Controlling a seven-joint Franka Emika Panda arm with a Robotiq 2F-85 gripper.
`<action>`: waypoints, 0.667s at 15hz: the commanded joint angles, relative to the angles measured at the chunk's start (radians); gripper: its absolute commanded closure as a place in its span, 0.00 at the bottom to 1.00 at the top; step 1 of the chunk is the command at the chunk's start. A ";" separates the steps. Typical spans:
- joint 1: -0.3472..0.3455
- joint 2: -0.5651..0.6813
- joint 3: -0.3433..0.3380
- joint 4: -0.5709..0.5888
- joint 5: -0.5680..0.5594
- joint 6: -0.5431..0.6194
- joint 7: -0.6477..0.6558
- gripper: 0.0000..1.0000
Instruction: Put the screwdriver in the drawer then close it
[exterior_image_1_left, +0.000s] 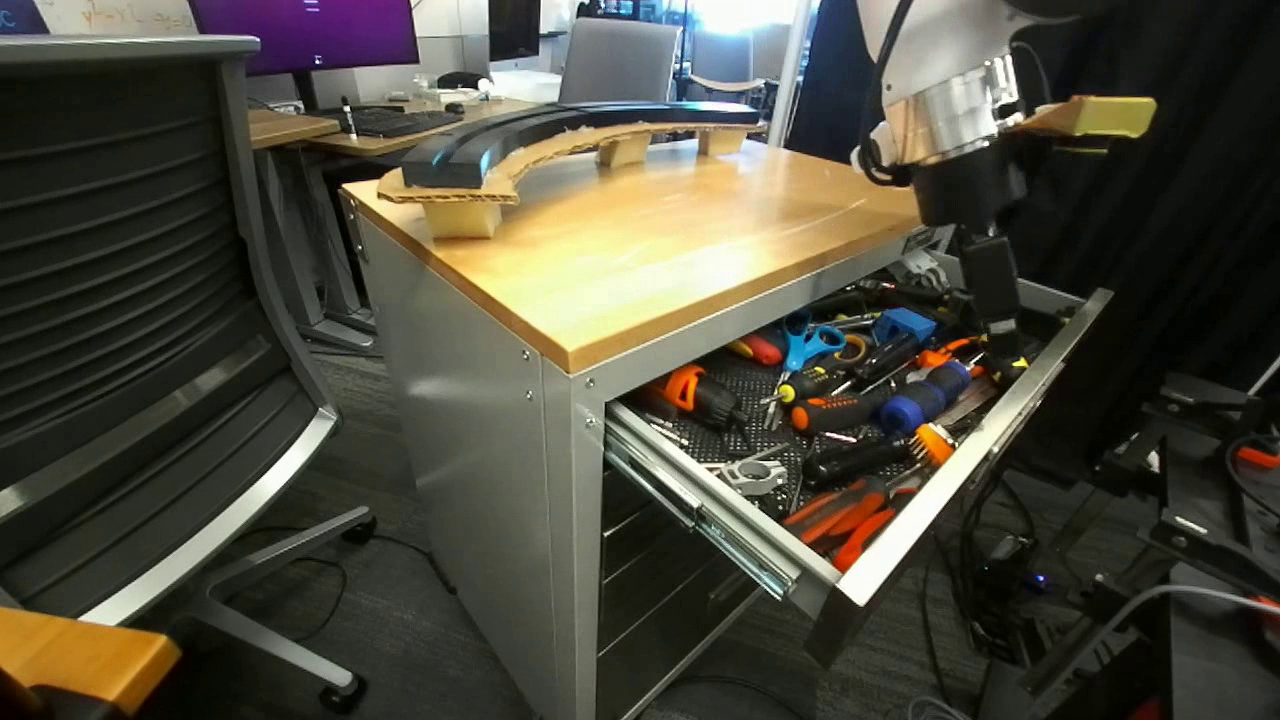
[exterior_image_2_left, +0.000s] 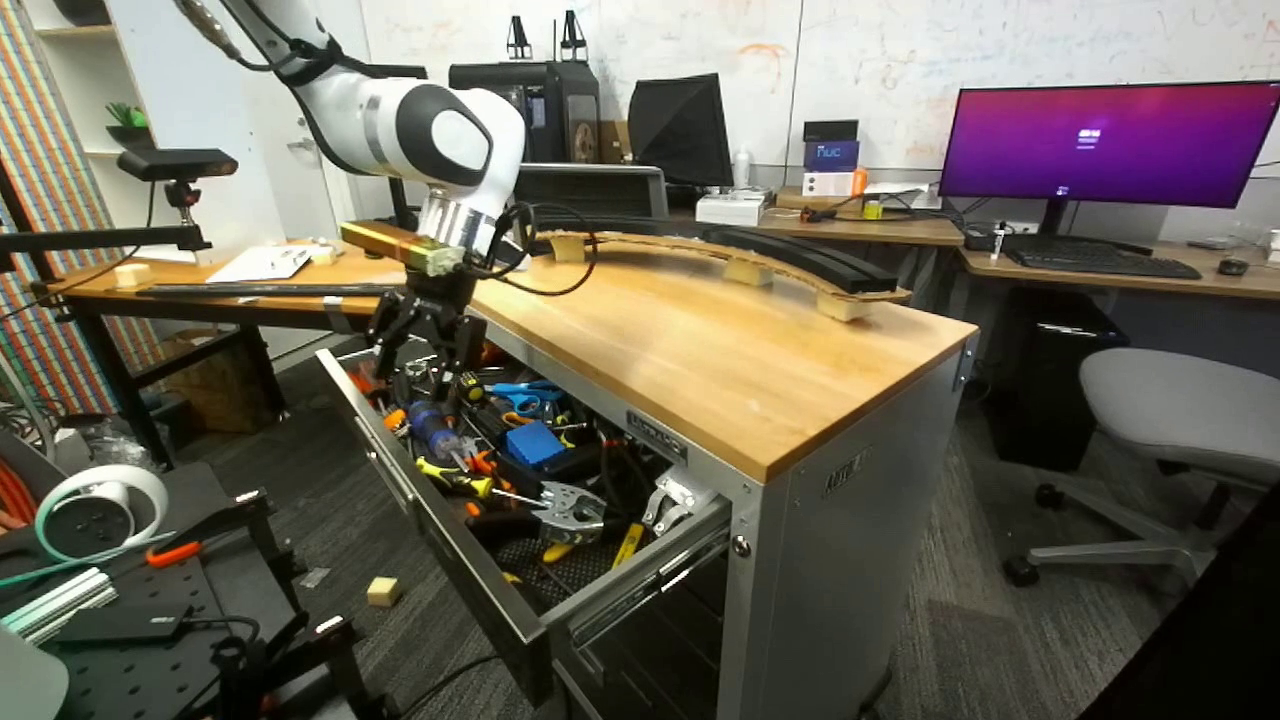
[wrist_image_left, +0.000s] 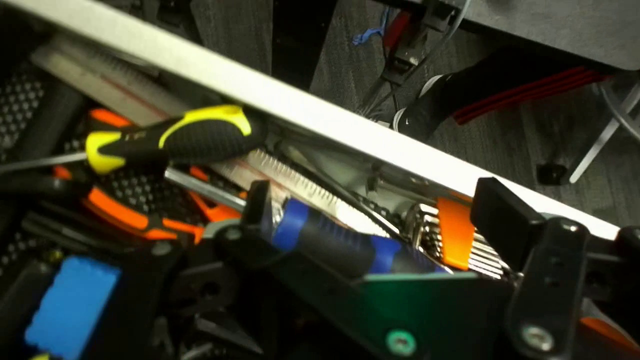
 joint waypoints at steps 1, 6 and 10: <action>-0.017 -0.139 -0.022 -0.194 0.084 0.073 0.108 0.00; -0.021 -0.136 -0.050 -0.264 0.172 0.104 0.281 0.27; -0.012 -0.013 -0.075 -0.178 0.150 0.158 0.470 0.60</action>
